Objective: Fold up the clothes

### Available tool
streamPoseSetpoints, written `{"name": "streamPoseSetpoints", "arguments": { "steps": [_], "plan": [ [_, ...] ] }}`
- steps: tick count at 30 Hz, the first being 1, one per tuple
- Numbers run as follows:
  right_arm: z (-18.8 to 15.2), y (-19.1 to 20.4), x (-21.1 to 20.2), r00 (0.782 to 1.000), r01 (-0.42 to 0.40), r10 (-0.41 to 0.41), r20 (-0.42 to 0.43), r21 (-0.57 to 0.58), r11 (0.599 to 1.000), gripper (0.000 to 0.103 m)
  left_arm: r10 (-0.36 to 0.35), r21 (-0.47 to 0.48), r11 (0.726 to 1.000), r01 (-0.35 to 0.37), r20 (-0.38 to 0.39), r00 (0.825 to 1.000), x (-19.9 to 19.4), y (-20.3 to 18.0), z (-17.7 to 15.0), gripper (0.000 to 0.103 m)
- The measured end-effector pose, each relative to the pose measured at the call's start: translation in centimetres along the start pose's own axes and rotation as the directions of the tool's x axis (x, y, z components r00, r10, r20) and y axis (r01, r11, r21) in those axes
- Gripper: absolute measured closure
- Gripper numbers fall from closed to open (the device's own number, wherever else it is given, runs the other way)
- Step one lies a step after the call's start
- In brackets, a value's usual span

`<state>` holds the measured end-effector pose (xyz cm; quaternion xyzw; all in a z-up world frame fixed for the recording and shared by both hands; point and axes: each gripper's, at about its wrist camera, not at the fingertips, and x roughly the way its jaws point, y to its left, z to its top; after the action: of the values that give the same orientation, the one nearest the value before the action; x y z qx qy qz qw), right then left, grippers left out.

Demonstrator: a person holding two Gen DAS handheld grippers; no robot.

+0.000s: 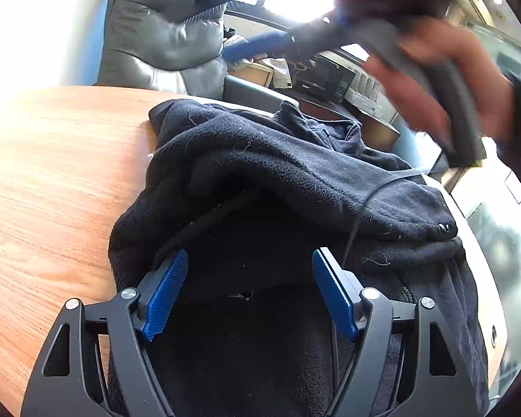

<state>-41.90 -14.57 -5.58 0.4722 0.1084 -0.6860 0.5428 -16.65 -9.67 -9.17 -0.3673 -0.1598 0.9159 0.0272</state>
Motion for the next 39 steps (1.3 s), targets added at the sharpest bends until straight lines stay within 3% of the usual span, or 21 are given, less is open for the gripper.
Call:
{"name": "streamPoseSetpoints", "arguments": {
  "steps": [2,5,7,11,14,16,21,26,29,34,35,38,39],
  "plan": [
    [-2.6,2.3,2.5,0.993,-0.018,0.008,-0.114,-0.08,0.997,0.024,0.011,0.002,1.0,-0.011,0.003,1.0,0.0,-0.3,0.0,0.028],
    [-6.5,3.0,6.8,0.97,0.034,-0.062,-0.234,-0.121,0.992,0.033,-0.002,-0.019,1.0,0.002,0.02,1.0,-0.4,0.1,-0.3,0.028],
    [-7.6,3.2,7.1,0.979,0.058,-0.083,-0.186,-0.135,0.989,0.033,-0.02,-0.043,0.999,0.022,0.04,0.999,-1.4,0.6,-0.4,0.028],
    [-6.6,3.3,1.6,1.0,0.003,-0.003,0.0,-0.097,0.995,0.033,-0.05,-0.048,0.997,0.054,0.063,0.997,-3.8,0.9,-0.9,0.028],
    [-6.5,2.7,-2.9,0.986,-0.072,0.077,0.149,-0.039,0.997,0.032,-0.068,-0.001,0.998,0.069,0.083,0.994,-5.5,0.3,-1.0,0.027],
    [-7.3,1.6,-2.0,0.977,-0.157,0.149,0.153,0.043,0.987,0.032,-0.065,0.015,0.998,0.064,0.1,0.993,-6.6,0.3,-0.9,0.027],
    [-11.5,0.4,3.9,0.967,-0.254,0.244,0.069,0.243,0.936,0.033,0.003,0.021,1.0,-0.006,0.17,0.985,-10.5,1.3,0.5,0.027],
    [-13.5,2.6,-0.4,0.978,-0.153,0.117,0.17,0.214,0.965,0.034,0.035,0.069,0.996,-0.05,0.207,0.978,-11.5,1.4,1.6,0.024],
    [-14.9,4.5,-6.0,0.959,-0.077,0.025,0.281,0.176,0.981,0.027,0.005,0.104,0.994,-0.03,0.235,0.972,-11.2,0.5,2.2,0.024],
    [-21.3,7.6,-13.6,0.91,0.06,-0.148,0.388,0.229,0.971,0.024,-0.14,0.227,0.971,0.067,0.322,0.936,-10.6,-3.6,4.8,0.023],
    [-23.0,8.2,-14.8,0.895,0.072,-0.177,0.409,0.26,0.963,0.024,-0.173,0.256,0.963,0.089,0.331,0.927,-10.6,-4.6,5.4,0.02],
    [-28.3,10.4,-17.2,0.842,0.082,-0.266,0.469,0.376,0.923,0.024,-0.183,0.293,0.952,0.092,0.303,0.935,-8.2,-5.8,5.7,0.018],
    [-30.1,11.4,-17.9,0.826,0.09,-0.298,0.479,0.409,0.908,0.024,-0.168,0.279,0.956,0.095,0.25,0.954,-6.3,-5.5,5.8,0.018]
  ]
}}
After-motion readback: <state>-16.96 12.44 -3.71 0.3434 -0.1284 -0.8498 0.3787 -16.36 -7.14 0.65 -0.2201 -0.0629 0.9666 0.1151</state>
